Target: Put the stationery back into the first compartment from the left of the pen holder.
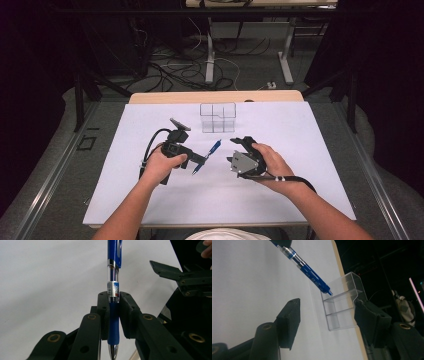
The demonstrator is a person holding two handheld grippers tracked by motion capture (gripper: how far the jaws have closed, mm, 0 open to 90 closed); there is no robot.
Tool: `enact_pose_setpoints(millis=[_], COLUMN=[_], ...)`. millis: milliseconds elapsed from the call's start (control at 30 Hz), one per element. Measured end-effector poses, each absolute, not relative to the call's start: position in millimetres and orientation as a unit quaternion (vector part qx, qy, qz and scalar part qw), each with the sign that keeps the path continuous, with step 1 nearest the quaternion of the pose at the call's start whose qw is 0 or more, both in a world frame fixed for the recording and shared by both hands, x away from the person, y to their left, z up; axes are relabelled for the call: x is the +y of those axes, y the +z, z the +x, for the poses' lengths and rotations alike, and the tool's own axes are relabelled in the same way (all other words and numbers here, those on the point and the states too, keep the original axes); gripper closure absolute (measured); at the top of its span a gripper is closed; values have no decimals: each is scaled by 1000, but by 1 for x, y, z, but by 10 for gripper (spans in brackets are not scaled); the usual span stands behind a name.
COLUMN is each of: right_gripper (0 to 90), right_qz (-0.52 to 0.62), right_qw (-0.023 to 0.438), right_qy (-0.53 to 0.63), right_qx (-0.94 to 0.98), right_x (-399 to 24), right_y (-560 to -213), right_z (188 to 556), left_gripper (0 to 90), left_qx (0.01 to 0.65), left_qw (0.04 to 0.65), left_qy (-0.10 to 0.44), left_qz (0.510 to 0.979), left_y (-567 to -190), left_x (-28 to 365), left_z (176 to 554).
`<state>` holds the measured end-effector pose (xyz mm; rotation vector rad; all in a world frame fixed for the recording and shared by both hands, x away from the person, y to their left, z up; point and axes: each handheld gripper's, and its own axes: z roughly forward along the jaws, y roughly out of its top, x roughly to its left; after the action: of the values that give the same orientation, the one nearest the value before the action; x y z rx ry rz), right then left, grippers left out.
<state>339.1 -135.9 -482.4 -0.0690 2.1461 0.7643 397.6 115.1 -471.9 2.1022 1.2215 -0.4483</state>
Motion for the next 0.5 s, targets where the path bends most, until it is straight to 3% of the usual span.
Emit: enact_pose_setpoints(millis=[500], right_gripper=[466], right_qz=[-175], right_qw=[474], right_qy=[222], right_qx=[834], right_x=[-114], right_y=[-485], right_z=[339], left_gripper=[795], left_qx=[468], left_qw=[323], left_qy=[-174], left_qz=[804], left_y=[-475], left_x=[114], left_z=[399])
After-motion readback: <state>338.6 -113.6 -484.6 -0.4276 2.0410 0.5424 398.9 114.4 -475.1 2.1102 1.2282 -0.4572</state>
